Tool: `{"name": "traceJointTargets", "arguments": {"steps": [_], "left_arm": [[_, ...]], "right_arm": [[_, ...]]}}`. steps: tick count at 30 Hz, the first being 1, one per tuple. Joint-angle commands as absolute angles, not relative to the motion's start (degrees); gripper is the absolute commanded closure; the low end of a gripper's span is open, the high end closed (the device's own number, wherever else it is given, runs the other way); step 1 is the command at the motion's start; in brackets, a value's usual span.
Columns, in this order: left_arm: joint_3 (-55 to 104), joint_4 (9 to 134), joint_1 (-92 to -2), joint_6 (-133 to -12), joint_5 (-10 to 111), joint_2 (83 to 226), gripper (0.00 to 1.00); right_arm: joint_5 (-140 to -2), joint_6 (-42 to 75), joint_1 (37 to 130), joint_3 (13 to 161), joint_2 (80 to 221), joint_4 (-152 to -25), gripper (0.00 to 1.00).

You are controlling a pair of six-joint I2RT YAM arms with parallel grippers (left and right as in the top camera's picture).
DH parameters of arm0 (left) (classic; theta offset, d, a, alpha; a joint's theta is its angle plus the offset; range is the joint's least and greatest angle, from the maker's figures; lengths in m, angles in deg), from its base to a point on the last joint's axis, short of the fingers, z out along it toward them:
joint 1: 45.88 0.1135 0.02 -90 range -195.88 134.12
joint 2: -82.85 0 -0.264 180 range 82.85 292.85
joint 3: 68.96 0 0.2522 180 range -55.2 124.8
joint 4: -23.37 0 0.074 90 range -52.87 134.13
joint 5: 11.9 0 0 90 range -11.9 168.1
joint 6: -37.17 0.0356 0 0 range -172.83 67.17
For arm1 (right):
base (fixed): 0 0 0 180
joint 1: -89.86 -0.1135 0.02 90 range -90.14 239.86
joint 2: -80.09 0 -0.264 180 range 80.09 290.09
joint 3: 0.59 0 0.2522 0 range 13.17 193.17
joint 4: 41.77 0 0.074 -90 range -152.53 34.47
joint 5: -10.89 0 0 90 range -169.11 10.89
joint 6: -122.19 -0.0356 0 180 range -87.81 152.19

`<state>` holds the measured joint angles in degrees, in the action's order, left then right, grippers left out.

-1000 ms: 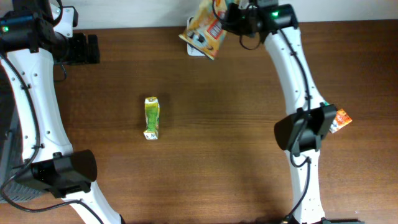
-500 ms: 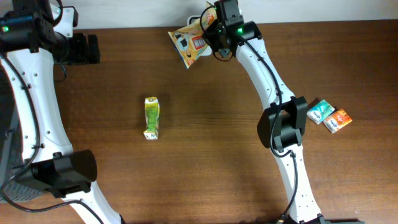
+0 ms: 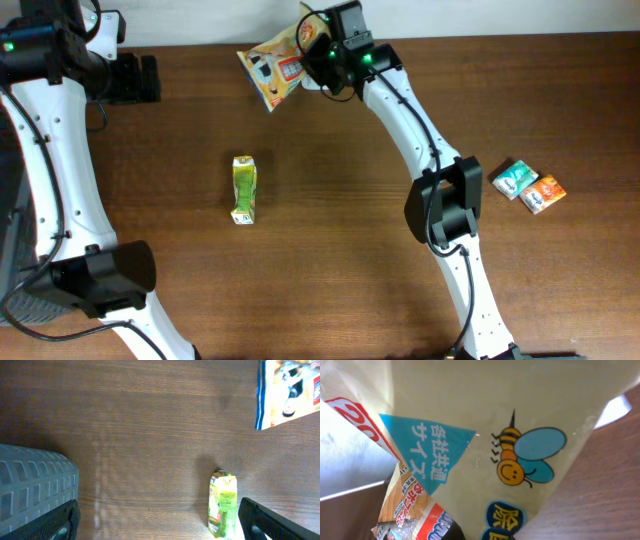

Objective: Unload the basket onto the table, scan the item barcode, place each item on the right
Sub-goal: 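Hold the yellow snack bag in front of the scanner with right gripper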

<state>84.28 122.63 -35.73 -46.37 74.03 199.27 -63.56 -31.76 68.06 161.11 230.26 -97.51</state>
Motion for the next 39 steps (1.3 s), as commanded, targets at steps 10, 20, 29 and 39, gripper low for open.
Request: {"name": "traceJointTargets", "arguments": {"steps": [10, 20, 29, 39], "left_arm": [[84.30, 122.56, -35.32, -45.63, 73.85, 199.33, 0.01], [84.30, 122.56, -35.32, -45.63, 73.85, 199.33, 0.01], [84.30, 122.56, -35.32, -45.63, 73.85, 199.33, 0.01], [84.30, 122.56, -35.32, -45.63, 73.85, 199.33, 0.01]], "right_arm": [[-60.61, -23.71, 68.76, 164.23, 222.00, -96.46, 0.96], [-70.33, -22.27, 71.36, 164.08, 223.11, -103.23, 0.96], [-69.57, -23.36, 70.70, 159.31, 224.10, -103.52, 0.96], [-67.95, -25.29, 69.89, 159.31, 224.10, -108.74, 0.96]]}}
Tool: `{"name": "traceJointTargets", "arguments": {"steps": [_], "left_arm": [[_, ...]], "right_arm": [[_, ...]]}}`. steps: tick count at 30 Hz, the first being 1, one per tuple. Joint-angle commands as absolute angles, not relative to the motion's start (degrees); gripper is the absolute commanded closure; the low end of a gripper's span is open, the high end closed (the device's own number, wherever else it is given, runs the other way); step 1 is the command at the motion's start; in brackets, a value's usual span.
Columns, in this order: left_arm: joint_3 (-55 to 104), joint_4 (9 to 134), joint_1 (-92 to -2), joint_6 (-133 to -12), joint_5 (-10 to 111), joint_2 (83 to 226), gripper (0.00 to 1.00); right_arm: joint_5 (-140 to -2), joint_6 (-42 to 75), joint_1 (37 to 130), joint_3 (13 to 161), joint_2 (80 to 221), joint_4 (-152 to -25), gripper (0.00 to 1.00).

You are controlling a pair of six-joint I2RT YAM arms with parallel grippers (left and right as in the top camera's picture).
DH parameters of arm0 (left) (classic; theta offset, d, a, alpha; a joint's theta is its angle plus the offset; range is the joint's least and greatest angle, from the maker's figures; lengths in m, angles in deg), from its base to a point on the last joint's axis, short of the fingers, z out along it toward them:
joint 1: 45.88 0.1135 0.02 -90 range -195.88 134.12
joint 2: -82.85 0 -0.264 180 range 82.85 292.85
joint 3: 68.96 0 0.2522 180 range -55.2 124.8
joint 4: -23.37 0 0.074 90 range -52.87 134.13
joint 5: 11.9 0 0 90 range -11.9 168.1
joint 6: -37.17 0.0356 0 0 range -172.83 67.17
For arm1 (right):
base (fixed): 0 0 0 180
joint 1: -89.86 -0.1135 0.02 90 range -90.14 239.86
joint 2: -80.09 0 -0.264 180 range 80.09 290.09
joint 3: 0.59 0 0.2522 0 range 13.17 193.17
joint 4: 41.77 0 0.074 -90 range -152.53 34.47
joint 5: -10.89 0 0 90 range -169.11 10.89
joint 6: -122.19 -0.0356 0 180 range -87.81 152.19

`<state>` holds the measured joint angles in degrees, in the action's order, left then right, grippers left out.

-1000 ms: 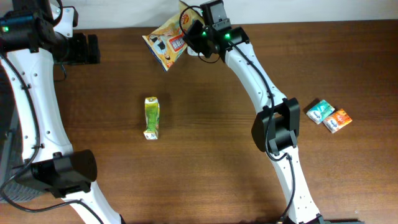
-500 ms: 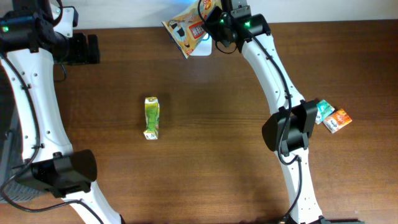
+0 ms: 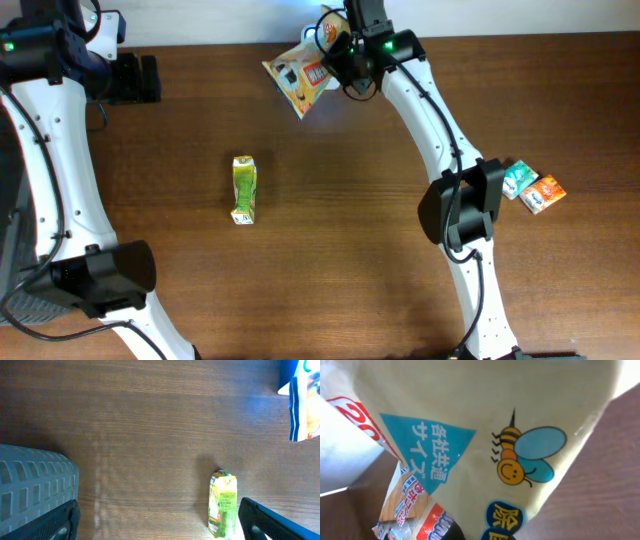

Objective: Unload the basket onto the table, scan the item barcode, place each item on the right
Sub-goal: 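Hold the yellow snack bag in front of the scanner with right gripper, then carry the snack bag right and drop it on the tissue packs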

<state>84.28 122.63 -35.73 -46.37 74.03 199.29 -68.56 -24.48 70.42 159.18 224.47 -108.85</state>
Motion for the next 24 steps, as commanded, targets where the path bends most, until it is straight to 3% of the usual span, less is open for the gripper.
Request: {"name": "traceJointTargets", "arguments": {"steps": [1, 11, 18, 24], "left_arm": [[84.30, 122.56, -35.32, -45.63, 73.85, 199.33, 0.01], [84.30, 122.56, -35.32, -45.63, 73.85, 199.33, 0.01], [84.30, 122.56, -35.32, -45.63, 73.85, 199.33, 0.01], [84.30, 122.56, -35.32, -45.63, 73.85, 199.33, 0.01]], "right_arm": [[-67.10, -25.29, 69.89, 159.31, 224.10, -108.70, 0.96], [-61.48, -25.02, 70.00, 159.31, 224.10, -107.89, 0.96], [-55.53, -6.64, 77.13, 159.42, 221.34, -115.25, 0.96], [-78.29, 0.70, 89.74, 159.45, 209.23, -135.08, 0.96]]}}
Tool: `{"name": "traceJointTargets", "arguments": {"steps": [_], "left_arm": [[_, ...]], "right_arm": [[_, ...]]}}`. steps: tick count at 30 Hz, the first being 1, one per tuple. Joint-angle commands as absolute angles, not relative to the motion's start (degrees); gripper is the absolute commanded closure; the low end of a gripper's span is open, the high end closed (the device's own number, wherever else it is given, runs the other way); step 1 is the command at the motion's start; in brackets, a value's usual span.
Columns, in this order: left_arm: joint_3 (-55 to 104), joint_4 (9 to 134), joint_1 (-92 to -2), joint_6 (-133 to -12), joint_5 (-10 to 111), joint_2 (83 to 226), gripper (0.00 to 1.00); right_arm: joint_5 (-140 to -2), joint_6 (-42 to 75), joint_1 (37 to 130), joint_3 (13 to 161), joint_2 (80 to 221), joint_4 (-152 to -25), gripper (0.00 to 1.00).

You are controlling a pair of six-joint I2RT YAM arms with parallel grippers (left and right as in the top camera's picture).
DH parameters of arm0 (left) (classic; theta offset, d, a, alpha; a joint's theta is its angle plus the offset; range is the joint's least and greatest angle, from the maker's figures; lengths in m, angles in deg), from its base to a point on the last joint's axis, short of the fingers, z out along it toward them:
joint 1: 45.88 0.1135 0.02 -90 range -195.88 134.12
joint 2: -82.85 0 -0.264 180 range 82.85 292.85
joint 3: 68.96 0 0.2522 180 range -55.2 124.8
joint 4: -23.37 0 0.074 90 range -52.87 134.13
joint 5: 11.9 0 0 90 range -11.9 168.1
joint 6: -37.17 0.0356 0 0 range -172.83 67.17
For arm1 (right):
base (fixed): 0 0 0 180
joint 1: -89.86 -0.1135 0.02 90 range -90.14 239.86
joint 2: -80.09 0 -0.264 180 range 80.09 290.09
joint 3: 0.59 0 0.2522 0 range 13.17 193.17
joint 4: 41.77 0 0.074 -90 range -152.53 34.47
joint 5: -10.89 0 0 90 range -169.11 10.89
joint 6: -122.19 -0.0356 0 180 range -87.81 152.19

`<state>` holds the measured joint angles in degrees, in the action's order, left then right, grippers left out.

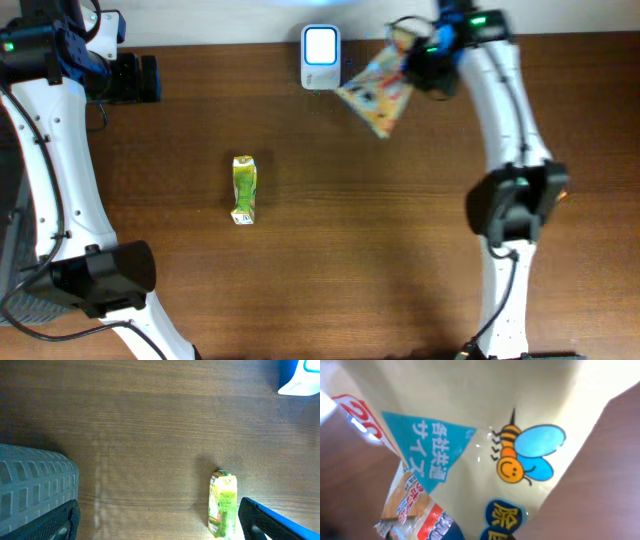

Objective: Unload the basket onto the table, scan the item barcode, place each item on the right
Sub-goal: 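Carry the snack bag right and drop it on the tissue packs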

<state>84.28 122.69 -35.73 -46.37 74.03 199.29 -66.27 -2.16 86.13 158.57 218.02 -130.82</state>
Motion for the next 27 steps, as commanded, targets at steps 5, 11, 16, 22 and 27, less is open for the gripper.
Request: {"name": "traceJointTargets", "arguments": {"steps": [5, 11, 16, 22, 27], "left_arm": [[84.30, 122.56, -35.32, -45.63, 73.85, 199.33, 0.01], [84.30, 122.56, -35.32, -45.63, 73.85, 199.33, 0.01], [84.30, 122.56, -35.32, -45.63, 73.85, 199.33, 0.01], [84.30, 122.56, -35.32, -45.63, 73.85, 199.33, 0.01], [84.30, 122.56, -35.32, -45.63, 73.85, 199.33, 0.01]], "right_arm": [[-88.84, 0.72, 100.58, 155.95, 209.10, -146.27, 0.96], [-88.82, 0.96, 106.75, 142.62, 209.10, -145.07, 0.69], [-76.15, 8.48, 108.49, 147.93, 207.73, -145.22, 0.23], [-55.73, 17.03, 95.66, 155.51, 207.92, -144.61, 0.22], [-55.78, 13.84, 69.39, 147.99, 209.82, -131.12, 0.22]]}}
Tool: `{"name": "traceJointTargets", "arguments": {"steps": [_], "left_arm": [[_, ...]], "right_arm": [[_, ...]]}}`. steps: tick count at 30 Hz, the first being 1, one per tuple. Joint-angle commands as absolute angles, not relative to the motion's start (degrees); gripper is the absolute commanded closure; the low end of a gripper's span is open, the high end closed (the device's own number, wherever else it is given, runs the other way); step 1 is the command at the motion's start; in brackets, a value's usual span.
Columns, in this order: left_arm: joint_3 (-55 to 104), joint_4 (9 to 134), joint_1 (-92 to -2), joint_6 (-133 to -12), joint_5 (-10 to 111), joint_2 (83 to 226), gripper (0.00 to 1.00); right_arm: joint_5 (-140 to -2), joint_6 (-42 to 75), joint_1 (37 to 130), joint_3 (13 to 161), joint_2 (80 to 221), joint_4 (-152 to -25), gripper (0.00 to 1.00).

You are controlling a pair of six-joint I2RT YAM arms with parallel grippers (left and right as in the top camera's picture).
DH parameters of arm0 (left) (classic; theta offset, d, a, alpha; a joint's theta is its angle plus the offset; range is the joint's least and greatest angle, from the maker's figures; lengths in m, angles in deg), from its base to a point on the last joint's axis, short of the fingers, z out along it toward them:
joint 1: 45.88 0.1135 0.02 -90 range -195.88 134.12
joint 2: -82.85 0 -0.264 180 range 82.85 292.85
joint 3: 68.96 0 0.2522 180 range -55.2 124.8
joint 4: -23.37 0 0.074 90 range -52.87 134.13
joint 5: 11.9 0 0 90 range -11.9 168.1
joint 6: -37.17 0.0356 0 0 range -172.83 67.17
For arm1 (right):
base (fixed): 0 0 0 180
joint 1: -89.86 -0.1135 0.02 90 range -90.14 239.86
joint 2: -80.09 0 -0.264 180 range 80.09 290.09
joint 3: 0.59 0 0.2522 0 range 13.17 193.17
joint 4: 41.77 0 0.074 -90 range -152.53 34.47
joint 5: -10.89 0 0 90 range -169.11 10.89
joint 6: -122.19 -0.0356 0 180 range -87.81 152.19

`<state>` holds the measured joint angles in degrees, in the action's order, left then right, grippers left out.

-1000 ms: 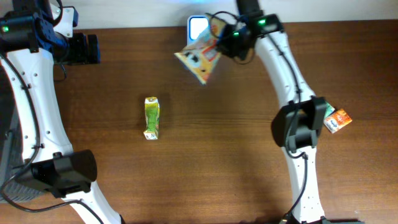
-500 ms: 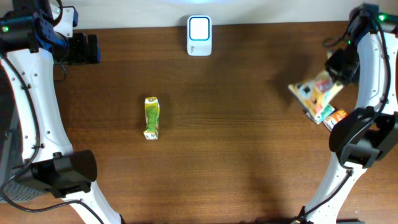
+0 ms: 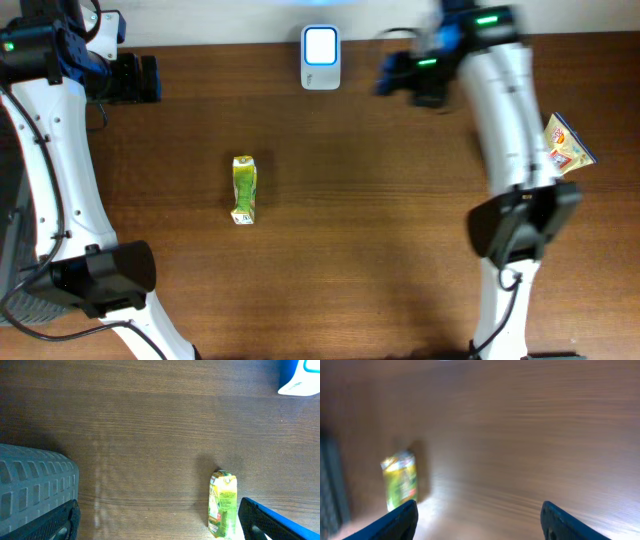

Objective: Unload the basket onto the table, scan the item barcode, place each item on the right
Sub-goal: 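Carry the snack bag right and drop it on the tissue packs, then reach the right gripper to the green tea pouch and grasp it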

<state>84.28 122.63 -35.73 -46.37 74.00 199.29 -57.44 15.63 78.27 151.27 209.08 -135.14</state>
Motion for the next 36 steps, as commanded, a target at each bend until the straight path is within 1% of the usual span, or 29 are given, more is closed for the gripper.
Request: {"name": "traceJointTargets", "arguments": {"steps": [1, 4, 5, 8, 12, 13, 16, 19, 21, 23, 25, 27, 29, 31, 33, 34, 35, 36], "left_arm": [[84.30, 122.56, -35.32, -45.63, 73.85, 199.33, 0.01], [84.30, 122.56, -35.32, -45.63, 73.85, 199.33, 0.01], [84.30, 122.56, -35.32, -45.63, 73.85, 199.33, 0.01], [84.30, 122.56, -35.32, -45.63, 73.85, 199.33, 0.01], [84.30, 122.56, -35.32, -45.65, 73.85, 199.33, 0.01], [84.30, 122.56, -35.32, -45.63, 73.85, 199.33, 0.01], [84.30, 122.56, -35.32, -45.63, 73.85, 199.33, 0.01], [84.30, 122.56, -35.32, -45.65, 73.85, 199.33, 0.01], [84.30, 122.56, -35.32, -45.63, 73.85, 199.33, 0.01], [84.30, 122.56, -35.32, -45.63, 73.85, 199.33, 0.01], [84.30, 122.56, -35.32, -45.63, 73.85, 199.33, 0.01], [84.30, 122.56, -35.32, -45.63, 73.85, 199.33, 0.01], [84.30, 122.56, -35.32, -45.63, 73.85, 199.33, 0.01], [84.30, 122.56, -35.32, -45.63, 73.85, 199.33, 0.01], [84.30, 122.56, -35.32, -45.63, 73.85, 199.33, 0.01], [84.30, 122.56, -35.32, -45.63, 73.85, 199.33, 0.01], [84.30, 122.56, -35.32, -45.65, 73.85, 199.33, 0.01], [84.30, 122.56, -35.32, -45.63, 73.85, 199.33, 0.01]], "right_arm": [[-55.82, 12.33, 65.33, 146.57, 210.74, -127.78, 0.22], [-60.34, 6.23, 55.25, 142.72, 213.72, -119.87, 0.23], [-62.73, 6.12, 52.52, 142.13, 214.90, -118.12, 0.23], [-67.80, 5.25, 47.25, 141.94, 217.82, -117.44, 0.24], [-73.79, 4.24, 44.15, 141.94, 222.09, -117.33, 0.25], [-73.74, 4.22, 44.10, 141.94, 223.05, -117.44, 0.28], [-73.68, 4.24, 45.50, 142.03, 223.79, -120.52, 0.33], [-73.52, 7.22, 50.86, 142.72, 222.81, -125.44, 0.36], [-68.87, 15.54, 54.55, 142.70, 222.87, -126.66, 0.37], [-62.44, 26.03, 57.17, 142.70, 222.87, -126.25, 0.49], [-58.20, 34.41, 58.27, 142.70, 222.87, -126.01, 0.50], [-55.10, 34.76, 58.38, 143.53, 222.52, -125.64, 0.37], [-49.76, 30.14, 58.25, 145.70, 222.26, -125.51, 0.37], [-48.98, 24.94, 57.65, 149.67, 222.17, -124.85, 0.35], [-53.22, 14.73, 56.85, 150.77, 222.17, -123.01, 0.33], [-57.87, 4.11, 55.97, 150.51, 222.24, -122.75, 0.32], [-60.61, -0.96, 55.16, 149.87, 222.33, -122.53, 0.30], [-64.30, -5.81, 53.39, 148.87, 222.48, -121.57, 0.23]]}}
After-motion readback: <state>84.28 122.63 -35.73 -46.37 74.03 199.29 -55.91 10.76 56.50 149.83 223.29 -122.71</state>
